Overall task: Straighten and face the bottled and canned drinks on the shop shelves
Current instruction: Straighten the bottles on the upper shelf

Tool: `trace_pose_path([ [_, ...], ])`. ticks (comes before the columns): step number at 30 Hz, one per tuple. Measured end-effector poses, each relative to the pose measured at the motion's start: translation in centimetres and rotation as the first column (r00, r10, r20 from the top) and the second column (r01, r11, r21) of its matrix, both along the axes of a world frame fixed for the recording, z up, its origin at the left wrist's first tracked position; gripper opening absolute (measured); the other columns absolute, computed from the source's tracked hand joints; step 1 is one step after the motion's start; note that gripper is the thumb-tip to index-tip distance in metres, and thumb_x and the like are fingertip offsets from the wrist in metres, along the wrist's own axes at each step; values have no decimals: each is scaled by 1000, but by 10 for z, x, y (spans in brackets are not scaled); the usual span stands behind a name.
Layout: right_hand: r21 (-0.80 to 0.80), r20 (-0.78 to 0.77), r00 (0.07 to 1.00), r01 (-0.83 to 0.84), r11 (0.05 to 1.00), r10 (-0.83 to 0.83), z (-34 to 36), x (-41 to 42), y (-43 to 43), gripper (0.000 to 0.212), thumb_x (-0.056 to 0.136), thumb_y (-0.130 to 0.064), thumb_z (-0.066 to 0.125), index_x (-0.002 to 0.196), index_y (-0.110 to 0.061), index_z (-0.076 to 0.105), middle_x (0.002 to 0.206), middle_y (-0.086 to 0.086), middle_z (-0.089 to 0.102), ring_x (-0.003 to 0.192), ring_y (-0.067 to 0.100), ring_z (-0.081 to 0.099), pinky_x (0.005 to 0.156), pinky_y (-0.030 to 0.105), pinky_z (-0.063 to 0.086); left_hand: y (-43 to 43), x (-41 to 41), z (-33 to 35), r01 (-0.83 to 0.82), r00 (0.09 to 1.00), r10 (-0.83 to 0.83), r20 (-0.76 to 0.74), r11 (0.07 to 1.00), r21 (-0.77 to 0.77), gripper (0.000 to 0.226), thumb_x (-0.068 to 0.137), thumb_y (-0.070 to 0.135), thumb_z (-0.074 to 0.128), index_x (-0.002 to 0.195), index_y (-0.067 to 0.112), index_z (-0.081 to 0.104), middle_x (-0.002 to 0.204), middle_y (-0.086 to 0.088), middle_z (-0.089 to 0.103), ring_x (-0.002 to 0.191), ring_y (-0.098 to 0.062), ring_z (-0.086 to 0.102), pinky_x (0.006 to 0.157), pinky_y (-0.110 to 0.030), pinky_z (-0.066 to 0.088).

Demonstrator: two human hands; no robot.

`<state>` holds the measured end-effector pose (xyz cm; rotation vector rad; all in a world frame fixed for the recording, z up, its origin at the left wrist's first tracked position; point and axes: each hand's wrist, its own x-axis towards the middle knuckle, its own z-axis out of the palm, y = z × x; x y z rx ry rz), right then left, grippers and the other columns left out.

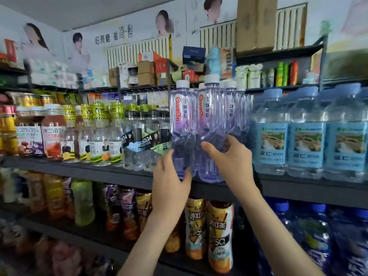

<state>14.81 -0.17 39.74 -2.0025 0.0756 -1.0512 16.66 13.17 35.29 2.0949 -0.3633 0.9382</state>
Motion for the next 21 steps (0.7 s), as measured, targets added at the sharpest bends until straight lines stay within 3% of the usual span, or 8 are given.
trace_pose_path([
  [5,2,-15,993,113,994,-113,-1,0,13,73,85,-50,61,141,-9,39,127,5,57,104,17,54,74,16,33,0,13,0,55,998,-55,22,998,-13,73,87,35,63,144,8,25,143,-8,38,131,-23,37,101,-30,37],
  [9,-27,-37,994,104,994,-105,-11,-2,20,81,84,-43,67,147,-12,27,146,5,40,133,19,37,99,24,33,-1,18,-6,85,994,-83,71,996,-21,74,87,30,65,143,2,25,142,-16,37,131,-30,36,103,-38,38],
  [13,-134,-19,981,190,973,-194,-37,-11,27,80,85,-34,68,148,-11,25,148,5,36,138,18,29,107,26,28,-2,17,-17,93,988,-87,126,995,-46,69,87,24,66,140,-2,30,140,-21,39,131,-34,36,106,-42,37],
  [17,-161,109,969,238,958,-223,-72,-35,33,60,89,-22,64,141,-12,36,135,-1,45,127,11,39,97,13,29,-7,5,-43,127,965,-106,238,989,-75,55,85,18,65,131,-3,42,132,-22,46,123,-36,43,103,-38,36],
  [21,-197,203,959,236,952,-196,-114,-54,45,39,90,-14,61,127,-10,49,114,-8,48,110,4,44,91,9,34,-16,-14,-80,261,918,-214,335,960,-102,40,89,15,57,125,-2,50,129,-20,48,123,-32,44,105,-34,34],
])
